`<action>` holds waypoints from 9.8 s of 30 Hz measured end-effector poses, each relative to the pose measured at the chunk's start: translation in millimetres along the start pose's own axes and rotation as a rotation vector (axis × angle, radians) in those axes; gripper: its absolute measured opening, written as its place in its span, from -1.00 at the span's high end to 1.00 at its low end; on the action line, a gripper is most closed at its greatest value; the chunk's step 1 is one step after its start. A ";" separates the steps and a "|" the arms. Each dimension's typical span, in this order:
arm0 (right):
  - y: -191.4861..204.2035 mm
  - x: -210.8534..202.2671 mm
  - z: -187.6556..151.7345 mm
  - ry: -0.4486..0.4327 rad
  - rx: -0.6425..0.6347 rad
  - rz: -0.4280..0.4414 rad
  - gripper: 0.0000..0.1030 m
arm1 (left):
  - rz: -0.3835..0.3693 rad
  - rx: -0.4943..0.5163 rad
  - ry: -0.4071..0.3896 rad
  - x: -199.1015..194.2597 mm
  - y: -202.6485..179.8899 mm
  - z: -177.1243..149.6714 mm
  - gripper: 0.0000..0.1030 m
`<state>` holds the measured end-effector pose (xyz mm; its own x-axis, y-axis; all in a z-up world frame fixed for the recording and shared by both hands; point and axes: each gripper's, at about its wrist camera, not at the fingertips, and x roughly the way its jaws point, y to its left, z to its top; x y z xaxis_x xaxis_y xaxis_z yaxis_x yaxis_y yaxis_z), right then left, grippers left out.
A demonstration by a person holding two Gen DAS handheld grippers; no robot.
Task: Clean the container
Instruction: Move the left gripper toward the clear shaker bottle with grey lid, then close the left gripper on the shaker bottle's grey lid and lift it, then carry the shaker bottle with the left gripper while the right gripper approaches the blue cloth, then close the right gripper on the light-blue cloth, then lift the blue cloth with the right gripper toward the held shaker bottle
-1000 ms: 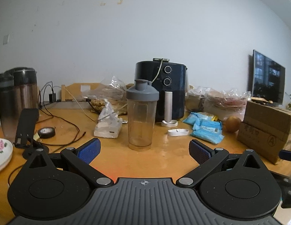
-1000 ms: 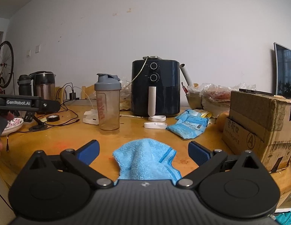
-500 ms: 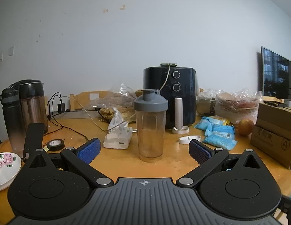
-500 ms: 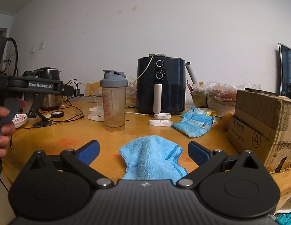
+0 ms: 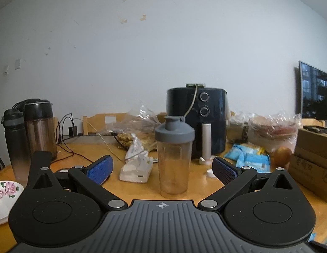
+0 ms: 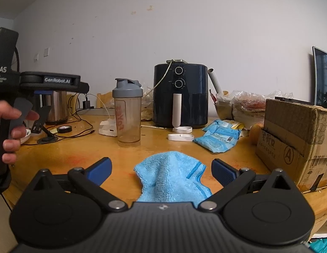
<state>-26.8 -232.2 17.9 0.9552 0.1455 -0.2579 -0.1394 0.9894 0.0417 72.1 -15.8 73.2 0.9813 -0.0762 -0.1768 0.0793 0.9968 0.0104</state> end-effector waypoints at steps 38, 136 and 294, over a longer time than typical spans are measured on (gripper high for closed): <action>0.7 10.7 -10.3 0.049 0.024 0.017 -1.00 | -0.137 0.022 -0.019 116.8 -0.2 15.6 -1.00; -62.3 79.3 14.2 0.040 -0.004 -0.006 -1.00 | -0.200 0.003 -0.018 196.3 -14.3 28.9 -0.84; -18.1 101.5 -4.8 0.268 -0.055 0.058 0.92 | -0.293 0.012 -0.049 35.1 -1.7 -22.5 -0.85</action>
<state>71.4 -235.3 -13.7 0.8430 0.1903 -0.5031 -0.2125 0.9771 0.0135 102.5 -19.6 44.8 0.9237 -0.3617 -0.1260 0.3619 0.9320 -0.0222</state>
